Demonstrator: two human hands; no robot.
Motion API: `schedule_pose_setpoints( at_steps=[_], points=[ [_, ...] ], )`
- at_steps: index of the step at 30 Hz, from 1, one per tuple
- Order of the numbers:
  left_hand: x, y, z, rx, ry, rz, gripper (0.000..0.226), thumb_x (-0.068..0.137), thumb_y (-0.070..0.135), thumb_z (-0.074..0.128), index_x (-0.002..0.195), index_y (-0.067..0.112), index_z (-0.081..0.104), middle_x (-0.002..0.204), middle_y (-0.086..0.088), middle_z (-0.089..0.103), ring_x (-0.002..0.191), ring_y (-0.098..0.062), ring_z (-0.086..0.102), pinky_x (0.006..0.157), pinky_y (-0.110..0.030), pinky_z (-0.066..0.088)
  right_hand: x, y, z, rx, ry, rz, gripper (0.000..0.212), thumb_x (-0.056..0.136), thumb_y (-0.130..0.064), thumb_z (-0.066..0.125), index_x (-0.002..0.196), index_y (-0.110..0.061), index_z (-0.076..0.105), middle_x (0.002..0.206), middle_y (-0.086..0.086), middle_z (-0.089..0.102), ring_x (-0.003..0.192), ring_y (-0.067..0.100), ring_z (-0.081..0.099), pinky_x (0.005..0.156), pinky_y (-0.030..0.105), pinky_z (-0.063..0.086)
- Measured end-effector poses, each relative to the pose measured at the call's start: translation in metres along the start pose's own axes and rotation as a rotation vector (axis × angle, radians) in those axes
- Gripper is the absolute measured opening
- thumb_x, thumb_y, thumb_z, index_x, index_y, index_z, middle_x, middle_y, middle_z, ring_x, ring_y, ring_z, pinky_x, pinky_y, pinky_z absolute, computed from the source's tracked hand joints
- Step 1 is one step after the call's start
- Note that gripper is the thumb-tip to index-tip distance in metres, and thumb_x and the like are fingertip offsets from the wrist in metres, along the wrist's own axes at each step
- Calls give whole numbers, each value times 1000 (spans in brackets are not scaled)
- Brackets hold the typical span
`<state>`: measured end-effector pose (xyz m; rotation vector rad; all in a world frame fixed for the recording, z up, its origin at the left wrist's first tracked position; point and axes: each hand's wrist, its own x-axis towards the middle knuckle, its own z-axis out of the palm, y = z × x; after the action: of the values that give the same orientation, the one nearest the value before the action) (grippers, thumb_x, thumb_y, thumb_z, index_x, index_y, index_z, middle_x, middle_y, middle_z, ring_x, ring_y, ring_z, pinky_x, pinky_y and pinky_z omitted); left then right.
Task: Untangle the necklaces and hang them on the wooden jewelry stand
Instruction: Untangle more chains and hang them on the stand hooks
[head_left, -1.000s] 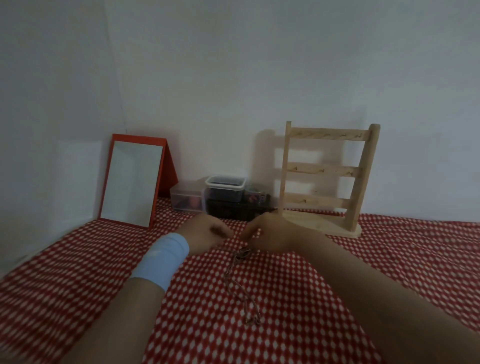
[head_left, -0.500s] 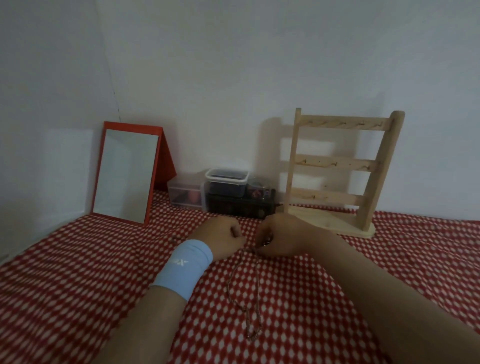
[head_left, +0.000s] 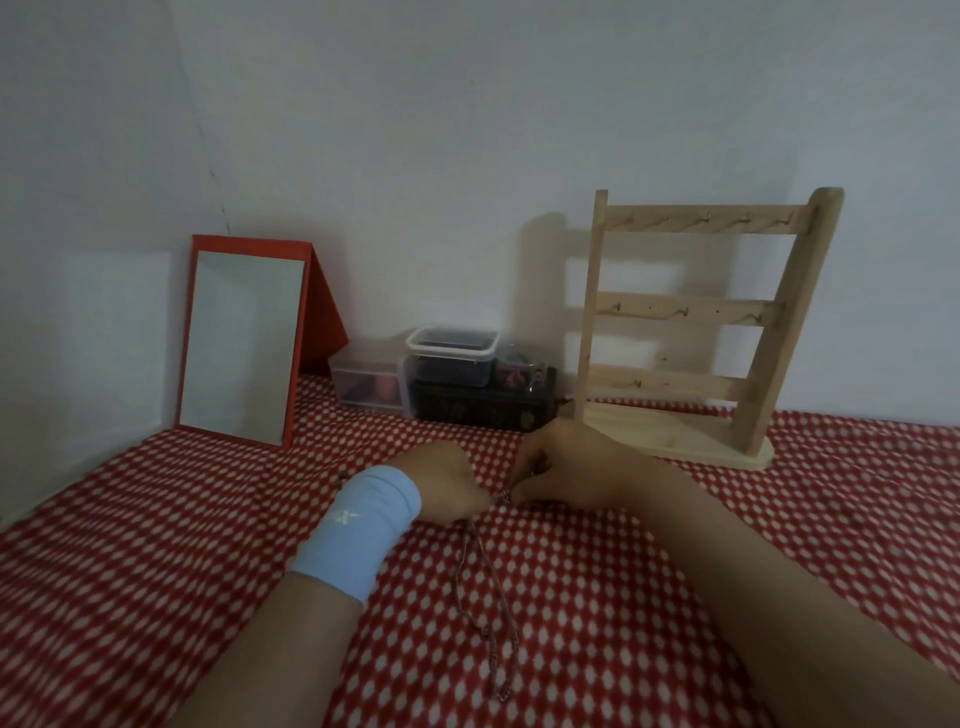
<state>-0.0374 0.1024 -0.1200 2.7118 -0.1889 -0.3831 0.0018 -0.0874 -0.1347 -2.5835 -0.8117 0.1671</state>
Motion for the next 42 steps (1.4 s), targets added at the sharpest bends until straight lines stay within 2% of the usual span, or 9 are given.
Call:
schedule_pose_setpoints(
  at_steps=[6,8,11,14,17,21,28,36,42],
  points=[
    [-2,6,-13,-719,74,-32,14,94,8,49,81,7,56,83,-17,67,85,-32,67,91,-44,55,-3,1,-2,162,114,24,4,89,-29,77,86,-26,75,83,-16,71,77,-6,66,67,10,50],
    [-3,8,-8,-1199,36,-71,18,95,9,42,84,3,55,71,-13,62,73,-30,67,79,-45,58,-4,0,-2,278,132,11,3,90,-22,76,87,-22,74,82,-12,71,74,-6,66,68,11,50],
    [4,1,-5,-1366,5,-81,24,93,13,40,70,15,43,56,-2,45,49,-15,48,47,-25,44,-6,-3,-1,396,120,25,9,97,-13,66,93,-21,69,79,-10,68,64,-4,63,65,14,48],
    [5,-7,-15,-1242,24,-136,32,90,17,43,60,21,33,49,4,29,37,-8,22,34,-16,17,-6,-4,-1,555,128,105,25,100,-2,49,95,-19,67,66,-8,61,58,8,56,60,23,46],
    [-3,-13,-27,-736,67,-87,33,90,28,58,60,17,53,48,3,46,36,-11,38,37,-16,29,-7,-5,-5,575,153,178,36,101,-2,42,90,-19,72,55,-15,61,58,7,51,65,25,46],
    [-7,-21,-35,-296,215,25,17,86,36,69,87,20,76,90,6,72,84,-7,64,83,-22,47,-13,-9,-11,452,147,125,20,97,-30,67,88,-20,82,70,-21,73,68,-5,65,69,14,47],
    [-4,-45,-39,-178,347,-74,19,91,27,60,81,16,71,91,-1,69,90,-17,62,81,-25,41,-19,8,-24,126,199,279,32,96,-32,61,68,-20,70,80,-1,70,84,18,66,81,38,53],
    [-9,-26,-39,-335,315,136,27,97,26,53,83,13,72,80,5,74,85,-3,64,88,-23,39,-17,-17,-23,-537,156,330,42,89,-48,50,117,-21,66,116,4,63,110,24,58,98,42,50],
    [-10,-20,-39,-444,303,203,18,98,25,54,90,18,69,71,7,74,73,2,65,81,-21,45,11,-54,-3,379,12,32,36,97,-26,62,133,-20,64,129,0,69,118,15,65,103,30,50]
  ],
)
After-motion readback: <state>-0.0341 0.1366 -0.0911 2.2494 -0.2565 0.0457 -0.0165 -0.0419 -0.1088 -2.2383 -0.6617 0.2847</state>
